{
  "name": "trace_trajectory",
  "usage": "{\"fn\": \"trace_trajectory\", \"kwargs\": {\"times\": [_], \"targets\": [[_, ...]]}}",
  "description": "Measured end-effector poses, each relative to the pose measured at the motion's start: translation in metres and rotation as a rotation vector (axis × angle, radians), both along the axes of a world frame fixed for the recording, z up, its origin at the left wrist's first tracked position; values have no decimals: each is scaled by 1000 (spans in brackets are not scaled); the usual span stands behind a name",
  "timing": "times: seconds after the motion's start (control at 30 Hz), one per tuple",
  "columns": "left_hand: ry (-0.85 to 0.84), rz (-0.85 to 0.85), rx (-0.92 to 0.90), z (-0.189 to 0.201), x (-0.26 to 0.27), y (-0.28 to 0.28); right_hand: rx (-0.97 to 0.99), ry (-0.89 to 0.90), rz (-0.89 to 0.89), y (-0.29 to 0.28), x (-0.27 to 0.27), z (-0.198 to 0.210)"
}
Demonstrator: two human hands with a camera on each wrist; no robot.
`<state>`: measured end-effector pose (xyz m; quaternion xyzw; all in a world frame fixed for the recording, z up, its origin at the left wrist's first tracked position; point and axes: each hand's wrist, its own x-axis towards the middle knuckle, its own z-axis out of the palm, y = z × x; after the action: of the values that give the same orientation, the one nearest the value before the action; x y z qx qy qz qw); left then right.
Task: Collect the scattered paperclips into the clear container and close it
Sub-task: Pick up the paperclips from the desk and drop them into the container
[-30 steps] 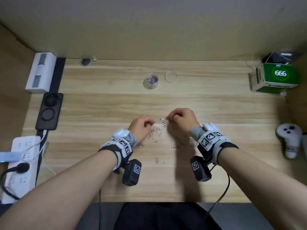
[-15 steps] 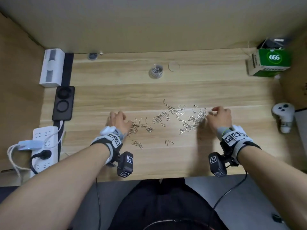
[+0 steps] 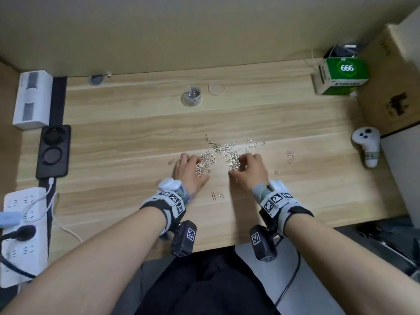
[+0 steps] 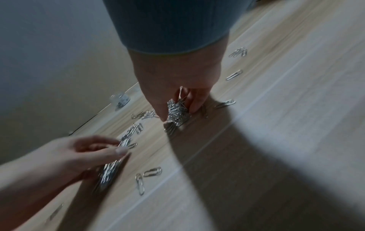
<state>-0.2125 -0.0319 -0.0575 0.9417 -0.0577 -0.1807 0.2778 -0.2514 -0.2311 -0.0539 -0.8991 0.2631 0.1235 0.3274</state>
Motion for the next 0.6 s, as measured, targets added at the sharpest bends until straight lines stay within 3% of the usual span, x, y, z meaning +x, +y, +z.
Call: {"fn": "trace_trajectory", "kwargs": {"times": [0.3, 0.6], "targets": [[-18, -113, -36, -6, -2, -7, -38, -67, 143, 9, 0, -8], [62, -77, -19, 3, 7, -13, 177, -80, 15, -1, 8, -6]]}}
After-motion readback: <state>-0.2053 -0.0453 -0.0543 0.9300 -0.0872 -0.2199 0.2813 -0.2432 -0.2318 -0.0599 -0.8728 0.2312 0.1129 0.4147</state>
